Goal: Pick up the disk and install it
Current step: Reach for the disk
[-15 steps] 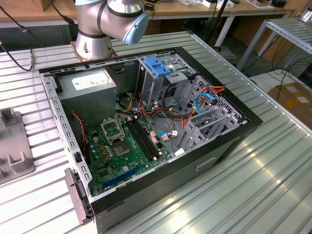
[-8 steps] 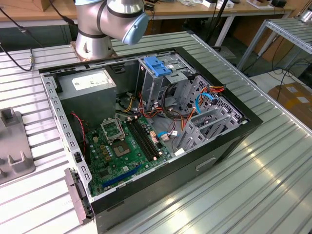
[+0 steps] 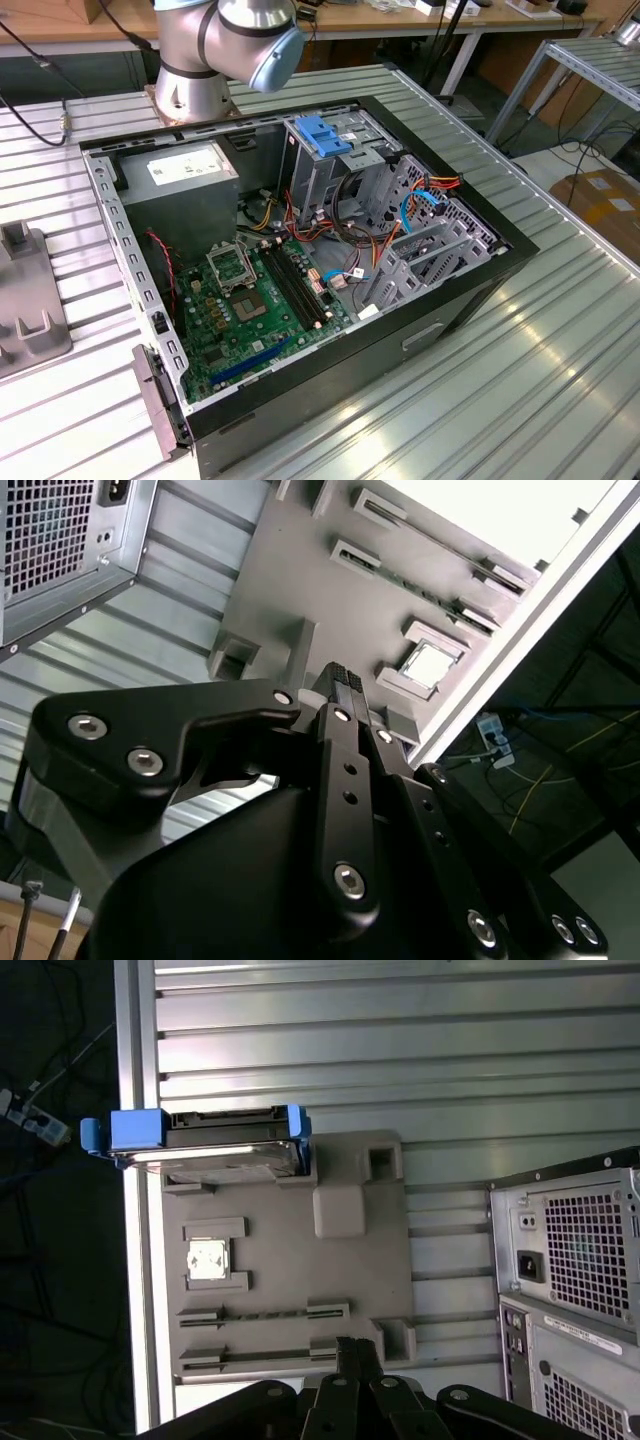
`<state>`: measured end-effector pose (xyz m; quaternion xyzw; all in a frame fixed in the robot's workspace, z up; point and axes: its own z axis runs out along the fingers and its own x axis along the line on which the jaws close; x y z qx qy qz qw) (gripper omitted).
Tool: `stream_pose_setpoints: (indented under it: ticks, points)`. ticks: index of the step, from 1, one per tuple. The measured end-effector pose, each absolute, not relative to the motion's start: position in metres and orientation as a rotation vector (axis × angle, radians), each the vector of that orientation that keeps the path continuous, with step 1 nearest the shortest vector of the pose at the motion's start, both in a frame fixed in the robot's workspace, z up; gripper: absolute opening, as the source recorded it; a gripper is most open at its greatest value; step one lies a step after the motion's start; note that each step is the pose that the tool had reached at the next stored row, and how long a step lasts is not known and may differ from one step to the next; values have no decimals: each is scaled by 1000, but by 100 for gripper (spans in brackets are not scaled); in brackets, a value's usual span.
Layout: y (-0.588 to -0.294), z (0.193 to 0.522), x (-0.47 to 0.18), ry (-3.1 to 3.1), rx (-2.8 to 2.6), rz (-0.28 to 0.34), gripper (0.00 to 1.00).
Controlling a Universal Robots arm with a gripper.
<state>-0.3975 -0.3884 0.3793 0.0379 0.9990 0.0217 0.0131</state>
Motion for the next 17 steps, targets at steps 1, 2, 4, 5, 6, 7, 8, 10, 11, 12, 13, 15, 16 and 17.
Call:
stream_pose_setpoints:
  ticks: [1, 2, 4, 5, 6, 7, 8, 10, 11, 12, 13, 15, 16, 17]
  points:
    - [-388, 379, -399, 3112, 118, 68, 10]
    - [-387, 379, -400, 3112, 118, 68, 10]
    - [-386, 378, -405, 3112, 118, 68, 10]
    - [-385, 378, -408, 3113, 118, 68, 10]
    - [-384, 378, -411, 3113, 118, 68, 10]
    - [-383, 377, -414, 3112, 118, 68, 10]
    - [-382, 377, -418, 3112, 118, 68, 10]
    - [-381, 377, -421, 3112, 118, 68, 10]
    - [-380, 376, -424, 3112, 118, 68, 10]
    - [-379, 376, -427, 3113, 118, 68, 10]
    - [-377, 376, -431, 3112, 118, 68, 10]
    - [-376, 375, -435, 3113, 118, 68, 10]
    - [-375, 375, -437, 3112, 118, 68, 10]
    - [-374, 375, -437, 3113, 118, 68, 10]
